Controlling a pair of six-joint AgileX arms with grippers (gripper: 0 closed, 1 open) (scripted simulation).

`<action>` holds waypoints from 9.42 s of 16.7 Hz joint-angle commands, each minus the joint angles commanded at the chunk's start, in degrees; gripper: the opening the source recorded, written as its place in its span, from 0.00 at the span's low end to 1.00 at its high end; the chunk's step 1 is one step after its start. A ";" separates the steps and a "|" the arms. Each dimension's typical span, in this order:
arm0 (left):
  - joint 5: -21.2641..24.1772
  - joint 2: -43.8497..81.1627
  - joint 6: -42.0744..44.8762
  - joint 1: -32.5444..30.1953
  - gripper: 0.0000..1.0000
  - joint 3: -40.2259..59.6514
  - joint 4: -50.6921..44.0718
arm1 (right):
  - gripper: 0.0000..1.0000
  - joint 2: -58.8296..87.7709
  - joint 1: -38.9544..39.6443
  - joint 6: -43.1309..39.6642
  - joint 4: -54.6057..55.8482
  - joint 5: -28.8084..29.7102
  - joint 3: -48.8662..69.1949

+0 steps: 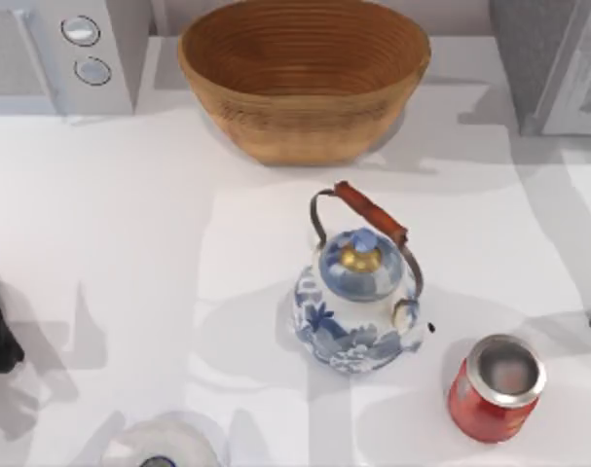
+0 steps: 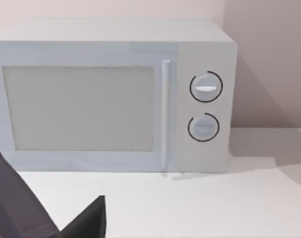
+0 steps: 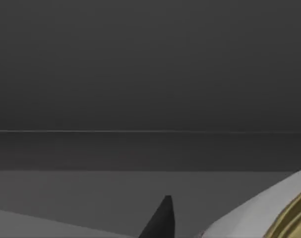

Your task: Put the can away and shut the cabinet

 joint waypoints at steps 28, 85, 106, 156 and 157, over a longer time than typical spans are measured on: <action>0.00 0.00 0.00 0.00 1.00 0.00 0.00 | 0.53 41.38 -4.44 0.19 -13.37 -4.16 56.21; 0.00 0.00 0.00 0.00 1.00 0.00 0.00 | 1.00 -73.99 -12.60 -0.74 29.14 -15.02 -100.56; 0.00 0.00 0.00 0.00 1.00 0.00 0.00 | 1.00 10.71 -68.50 0.40 94.10 -69.17 -80.69; 0.00 0.00 0.00 0.00 1.00 0.00 0.00 | 1.00 -0.33 -23.44 -0.08 0.67 -25.30 -0.27; 0.00 0.00 0.00 0.00 1.00 0.00 0.00 | 1.00 -0.52 -18.07 -0.12 0.44 -19.66 -0.51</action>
